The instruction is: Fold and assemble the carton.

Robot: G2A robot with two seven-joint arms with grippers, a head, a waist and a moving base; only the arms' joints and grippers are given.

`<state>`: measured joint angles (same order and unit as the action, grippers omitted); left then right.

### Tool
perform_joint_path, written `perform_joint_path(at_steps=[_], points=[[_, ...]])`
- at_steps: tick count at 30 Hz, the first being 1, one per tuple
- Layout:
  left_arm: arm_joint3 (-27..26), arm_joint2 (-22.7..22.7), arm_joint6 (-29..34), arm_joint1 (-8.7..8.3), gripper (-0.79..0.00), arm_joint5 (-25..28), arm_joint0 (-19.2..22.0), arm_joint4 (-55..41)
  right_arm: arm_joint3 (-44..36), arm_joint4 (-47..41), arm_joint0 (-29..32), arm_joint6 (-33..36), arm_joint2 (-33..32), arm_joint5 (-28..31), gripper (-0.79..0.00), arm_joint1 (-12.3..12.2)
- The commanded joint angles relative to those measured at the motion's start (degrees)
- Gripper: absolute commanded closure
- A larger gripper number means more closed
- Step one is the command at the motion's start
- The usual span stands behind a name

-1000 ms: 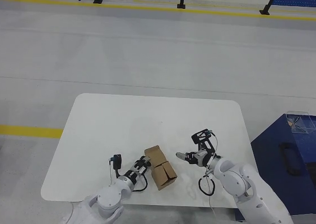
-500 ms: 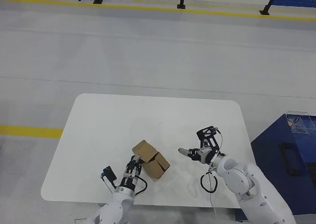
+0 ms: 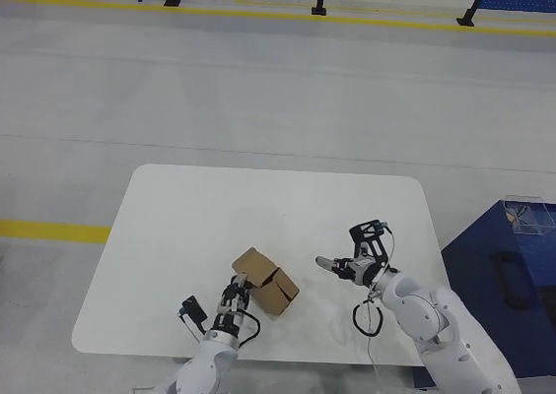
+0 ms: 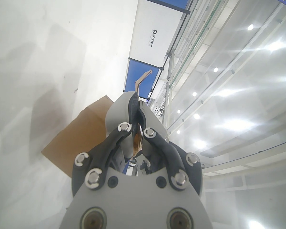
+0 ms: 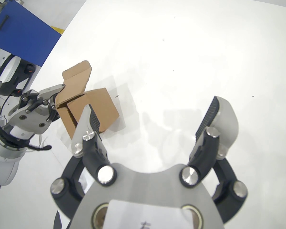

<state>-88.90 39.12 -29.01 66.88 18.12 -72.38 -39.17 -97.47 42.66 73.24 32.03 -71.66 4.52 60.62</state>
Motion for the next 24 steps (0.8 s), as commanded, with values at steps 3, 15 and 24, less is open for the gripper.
perform_joint_path(at_steps=[3, 15, 24], points=[[-3.3, -1.3, -9.7, 2.38, 0.000, 4.6, -2.7, -5.4, 0.8, -2.4, -0.1, 0.9, -1.8, 0.2, -0.785, -0.1], [12.4, -7.5, -17.5, 10.69, 0.000, 25.4, -0.6, 4.3, 2.0, -1.4, 0.0, 1.8, -2.1, 1.7, -0.785, -0.1], [18.0, -7.6, -17.9, 14.83, -0.489, 25.3, -0.3, 5.3, 2.2, -0.1, 0.2, 1.7, -1.6, 1.7, -0.785, 0.1]])
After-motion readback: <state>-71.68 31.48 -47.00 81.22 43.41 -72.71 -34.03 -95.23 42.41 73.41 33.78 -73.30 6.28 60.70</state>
